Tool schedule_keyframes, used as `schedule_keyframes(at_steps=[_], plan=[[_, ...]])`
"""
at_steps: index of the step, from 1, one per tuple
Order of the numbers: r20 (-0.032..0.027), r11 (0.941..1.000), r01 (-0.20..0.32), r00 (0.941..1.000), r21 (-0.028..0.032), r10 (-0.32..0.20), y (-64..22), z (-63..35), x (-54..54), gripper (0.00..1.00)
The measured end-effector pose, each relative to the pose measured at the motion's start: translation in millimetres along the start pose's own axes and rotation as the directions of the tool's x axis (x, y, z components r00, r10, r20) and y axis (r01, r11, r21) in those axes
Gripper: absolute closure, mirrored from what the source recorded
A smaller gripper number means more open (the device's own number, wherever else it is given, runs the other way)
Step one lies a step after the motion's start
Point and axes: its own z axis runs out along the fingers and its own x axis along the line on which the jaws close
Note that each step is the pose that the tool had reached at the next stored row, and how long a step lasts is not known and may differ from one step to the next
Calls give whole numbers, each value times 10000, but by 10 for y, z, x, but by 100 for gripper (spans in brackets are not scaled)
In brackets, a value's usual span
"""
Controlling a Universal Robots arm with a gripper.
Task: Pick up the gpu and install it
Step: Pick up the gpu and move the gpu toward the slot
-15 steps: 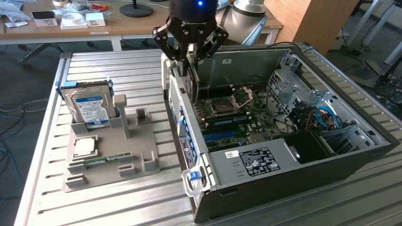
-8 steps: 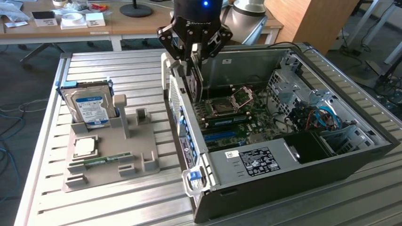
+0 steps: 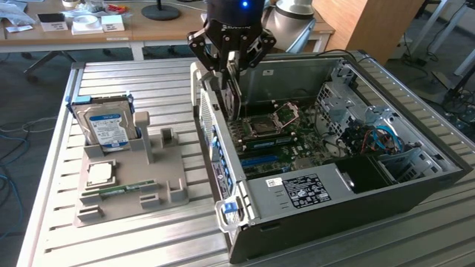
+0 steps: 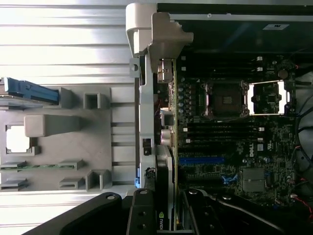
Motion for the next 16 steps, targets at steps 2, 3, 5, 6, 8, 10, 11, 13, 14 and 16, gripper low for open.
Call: schedule_keyframes(at_steps=[2, 3, 5, 6, 8, 10, 11, 13, 14, 16], plan=[[1, 10000, 0, 10000, 0, 0, 2, 1, -42, 73], [0, 10000, 0, 10000, 0, 0, 3, 2, -66, 73], [1, 10000, 1, 10000, -1, -1, 5, 4, -118, 73], [0, 10000, 0, 10000, -1, 0, 7, 4, -144, 73], [0, 10000, -1, 10000, -2, 1, 11, 6, -199, 73], [0, 10000, 1, 10000, -1, -1, 13, 7, -249, 73], [0, 10000, 1, 10000, -1, -1, 14, 8, -271, 73], [0, 10000, 0, 10000, -2, 0, 17, 10, -313, 73], [0, 10000, 0, 10000, -2, 0, 19, 10, -336, 73], [0, 10000, -1, 10000, -1, 1, 22, 12, -386, 73]])
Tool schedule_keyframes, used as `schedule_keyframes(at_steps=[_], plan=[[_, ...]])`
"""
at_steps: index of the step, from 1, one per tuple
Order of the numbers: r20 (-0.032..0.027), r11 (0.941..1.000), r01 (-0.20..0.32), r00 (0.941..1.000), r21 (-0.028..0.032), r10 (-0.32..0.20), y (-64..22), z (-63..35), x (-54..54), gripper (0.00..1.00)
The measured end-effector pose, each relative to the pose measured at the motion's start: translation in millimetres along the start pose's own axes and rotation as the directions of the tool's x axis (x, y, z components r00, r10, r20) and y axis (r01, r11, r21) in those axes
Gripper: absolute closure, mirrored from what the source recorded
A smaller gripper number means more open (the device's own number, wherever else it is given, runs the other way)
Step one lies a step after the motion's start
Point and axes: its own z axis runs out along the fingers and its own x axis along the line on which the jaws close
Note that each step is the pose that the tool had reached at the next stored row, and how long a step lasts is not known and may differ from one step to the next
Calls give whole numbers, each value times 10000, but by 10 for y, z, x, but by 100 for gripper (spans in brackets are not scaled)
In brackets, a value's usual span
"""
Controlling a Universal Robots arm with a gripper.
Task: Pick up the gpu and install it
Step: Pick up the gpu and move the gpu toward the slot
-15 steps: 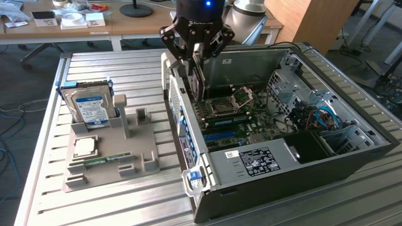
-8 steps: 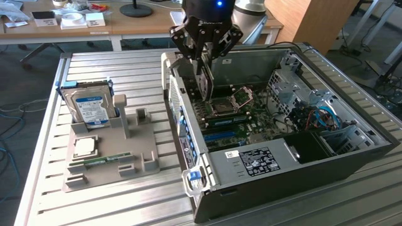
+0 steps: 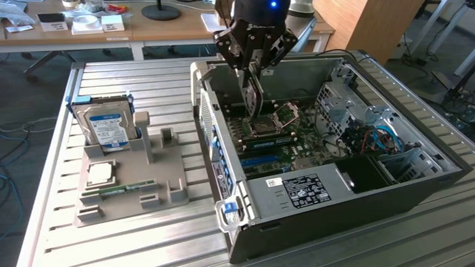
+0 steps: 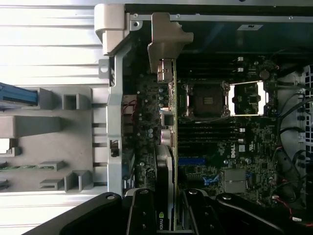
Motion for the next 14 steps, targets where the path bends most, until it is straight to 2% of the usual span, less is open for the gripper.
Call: schedule_keyframes(at_steps=[6, 14], plan=[[-1, 10000, 0, 10000, 1, 0, 12, 5, -150, 73], [0, 10000, 2, 10000, 0, -2, 14, 6, -168, 73]])
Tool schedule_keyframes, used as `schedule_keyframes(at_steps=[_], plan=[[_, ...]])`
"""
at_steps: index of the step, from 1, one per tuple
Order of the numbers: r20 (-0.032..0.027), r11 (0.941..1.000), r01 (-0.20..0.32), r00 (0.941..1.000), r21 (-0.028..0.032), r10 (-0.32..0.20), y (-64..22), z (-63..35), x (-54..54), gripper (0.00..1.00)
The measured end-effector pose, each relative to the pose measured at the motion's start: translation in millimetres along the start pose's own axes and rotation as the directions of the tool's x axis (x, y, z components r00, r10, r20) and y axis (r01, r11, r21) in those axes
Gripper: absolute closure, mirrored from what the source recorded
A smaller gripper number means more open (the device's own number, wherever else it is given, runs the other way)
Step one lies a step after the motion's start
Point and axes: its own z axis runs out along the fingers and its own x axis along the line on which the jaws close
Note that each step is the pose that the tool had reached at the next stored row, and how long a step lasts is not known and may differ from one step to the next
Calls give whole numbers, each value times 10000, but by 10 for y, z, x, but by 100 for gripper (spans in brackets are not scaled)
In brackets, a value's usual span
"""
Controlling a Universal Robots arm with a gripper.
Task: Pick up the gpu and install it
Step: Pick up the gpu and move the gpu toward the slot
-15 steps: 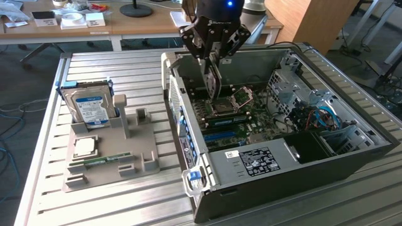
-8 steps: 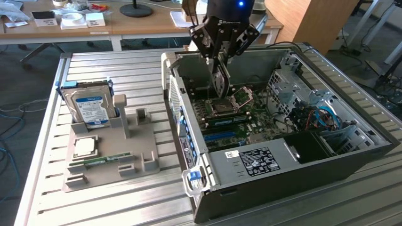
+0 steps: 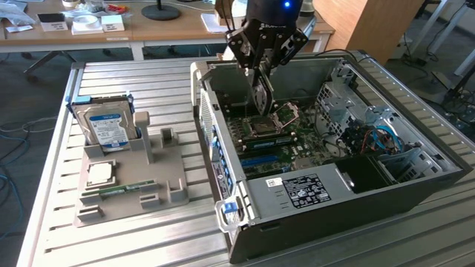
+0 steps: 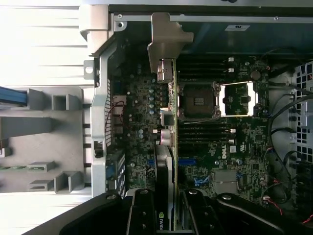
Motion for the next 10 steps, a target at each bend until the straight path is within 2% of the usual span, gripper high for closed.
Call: schedule_keyframes(at_steps=[10], plan=[[0, 10000, 0, 10000, 0, 0, 21, 8, -236, 73]])
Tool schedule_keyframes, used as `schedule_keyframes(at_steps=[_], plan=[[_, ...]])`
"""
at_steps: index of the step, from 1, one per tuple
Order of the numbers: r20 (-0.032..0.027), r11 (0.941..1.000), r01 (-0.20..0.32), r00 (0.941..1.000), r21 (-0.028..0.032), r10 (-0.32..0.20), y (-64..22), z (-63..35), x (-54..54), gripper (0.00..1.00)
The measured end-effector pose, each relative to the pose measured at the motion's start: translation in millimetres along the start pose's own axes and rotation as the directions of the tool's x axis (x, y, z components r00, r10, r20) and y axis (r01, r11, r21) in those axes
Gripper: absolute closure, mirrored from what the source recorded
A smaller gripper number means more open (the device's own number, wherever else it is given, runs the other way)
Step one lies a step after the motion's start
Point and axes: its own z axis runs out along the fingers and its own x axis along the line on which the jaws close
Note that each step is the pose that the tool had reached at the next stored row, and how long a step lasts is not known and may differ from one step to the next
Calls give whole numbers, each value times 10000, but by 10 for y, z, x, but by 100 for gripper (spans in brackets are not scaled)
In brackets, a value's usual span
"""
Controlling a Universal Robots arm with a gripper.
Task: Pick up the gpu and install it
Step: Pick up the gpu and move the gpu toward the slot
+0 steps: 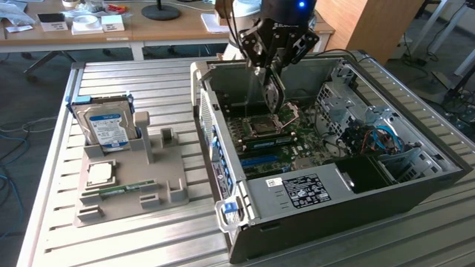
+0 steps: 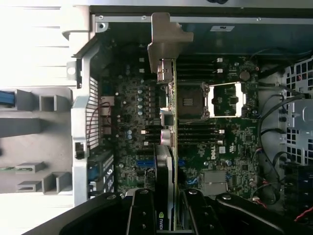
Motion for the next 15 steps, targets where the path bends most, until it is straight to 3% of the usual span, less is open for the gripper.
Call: schedule_keyframes(at_steps=[7, 15], plan=[[0, 10000, 1, 10000, 1, -1, 14, 5, -157, 73], [0, 10000, 0, 10000, 0, 0, 15, 6, -163, 73]])
